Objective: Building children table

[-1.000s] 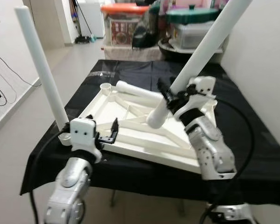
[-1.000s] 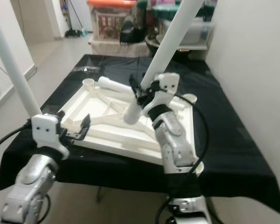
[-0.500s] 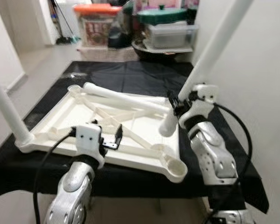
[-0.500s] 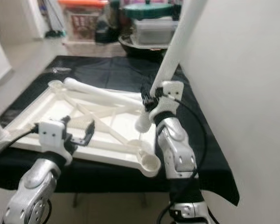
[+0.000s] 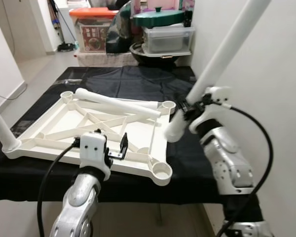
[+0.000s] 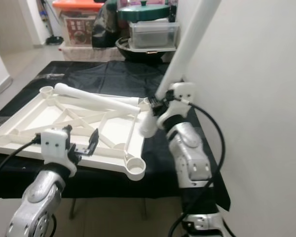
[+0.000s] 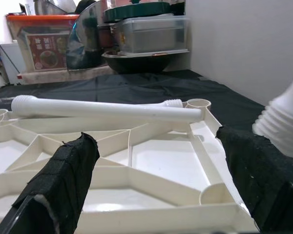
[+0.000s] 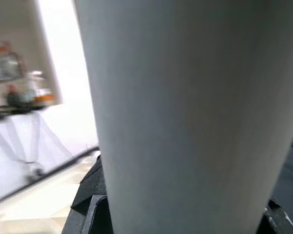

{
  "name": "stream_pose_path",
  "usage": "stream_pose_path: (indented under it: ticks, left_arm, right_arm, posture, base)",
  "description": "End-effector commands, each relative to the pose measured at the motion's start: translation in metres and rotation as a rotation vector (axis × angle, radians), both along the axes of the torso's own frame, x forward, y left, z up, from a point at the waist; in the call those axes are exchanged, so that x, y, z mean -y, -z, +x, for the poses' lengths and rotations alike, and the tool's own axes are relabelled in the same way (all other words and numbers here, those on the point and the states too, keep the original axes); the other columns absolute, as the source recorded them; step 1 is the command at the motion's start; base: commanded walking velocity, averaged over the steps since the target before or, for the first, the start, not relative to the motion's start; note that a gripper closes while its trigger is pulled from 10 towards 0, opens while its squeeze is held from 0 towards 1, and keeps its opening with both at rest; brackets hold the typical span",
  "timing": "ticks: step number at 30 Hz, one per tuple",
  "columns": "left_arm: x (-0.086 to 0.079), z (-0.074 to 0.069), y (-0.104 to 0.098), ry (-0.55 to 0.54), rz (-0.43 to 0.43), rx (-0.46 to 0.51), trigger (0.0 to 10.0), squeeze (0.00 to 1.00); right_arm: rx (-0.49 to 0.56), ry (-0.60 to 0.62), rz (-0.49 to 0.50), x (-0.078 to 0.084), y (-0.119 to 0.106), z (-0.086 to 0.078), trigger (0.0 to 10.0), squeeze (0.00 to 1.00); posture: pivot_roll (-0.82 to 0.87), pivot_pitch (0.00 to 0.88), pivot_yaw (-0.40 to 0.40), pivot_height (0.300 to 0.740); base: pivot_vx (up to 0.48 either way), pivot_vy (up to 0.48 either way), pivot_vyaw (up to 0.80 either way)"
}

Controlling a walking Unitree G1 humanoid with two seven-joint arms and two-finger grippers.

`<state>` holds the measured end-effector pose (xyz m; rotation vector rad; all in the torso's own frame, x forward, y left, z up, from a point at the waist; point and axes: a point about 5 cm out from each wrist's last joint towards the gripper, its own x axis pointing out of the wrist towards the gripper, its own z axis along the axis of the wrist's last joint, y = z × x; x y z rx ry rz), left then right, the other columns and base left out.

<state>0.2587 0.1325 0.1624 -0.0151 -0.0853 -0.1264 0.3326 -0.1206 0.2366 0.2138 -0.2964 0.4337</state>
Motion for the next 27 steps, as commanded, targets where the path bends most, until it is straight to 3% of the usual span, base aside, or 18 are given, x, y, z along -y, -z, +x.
stream_pose_path:
  ticks: [1,5,7,9,15,22,27]
  left_arm:
    - [0.001,-0.005,0.003,0.014,0.009,-0.013,10.0,0.00]
    - [0.003,-0.016,0.014,0.082,-0.007,-0.056,10.0,0.00]
    - [0.008,-0.031,0.024,0.209,-0.012,-0.098,10.0,0.00]
    - [0.008,-0.031,0.024,0.209,-0.012,-0.098,10.0,0.00]
    - [0.026,-0.053,0.034,0.396,-0.083,-0.177,10.0,0.00]
    - [0.037,-0.070,0.034,0.507,-0.115,-0.209,10.0,0.00]
    - [0.036,-0.079,0.034,0.535,-0.139,-0.232,10.0,0.00]
  right_arm:
    - [0.006,-0.044,0.010,0.000,-0.002,-0.003,10.0,0.00]
    - [-0.008,-0.141,-0.022,0.007,0.003,-0.005,10.0,0.00]
    - [-0.025,-0.237,-0.061,0.016,0.006,-0.005,10.0,0.00]
    - [-0.025,-0.237,-0.061,0.016,0.006,-0.005,10.0,0.00]
    - [-0.091,-0.580,-0.150,0.024,0.008,-0.008,10.0,0.00]
    - [-0.114,-0.754,-0.180,0.025,0.009,-0.009,10.0,0.00]
    - [-0.088,-0.812,-0.199,0.022,0.006,-0.007,10.0,0.00]
  posture:
    - [0.03,0.022,-0.037,0.740]
    - [0.03,0.027,-0.039,0.740]
    - [0.03,0.033,-0.039,0.740]
    - [0.03,0.033,-0.039,0.740]
    - [0.04,0.069,-0.041,0.740]
    - [0.06,0.115,-0.044,0.740]
    - [0.07,0.137,-0.043,0.740]
  base:
    - [0.000,0.000,0.00]
    - [0.000,0.000,0.00]
    - [0.000,0.000,0.00]
    - [0.000,0.000,0.00]
    - [0.000,0.000,0.00]
    - [0.000,0.000,0.00]
    - [0.000,0.000,0.00]
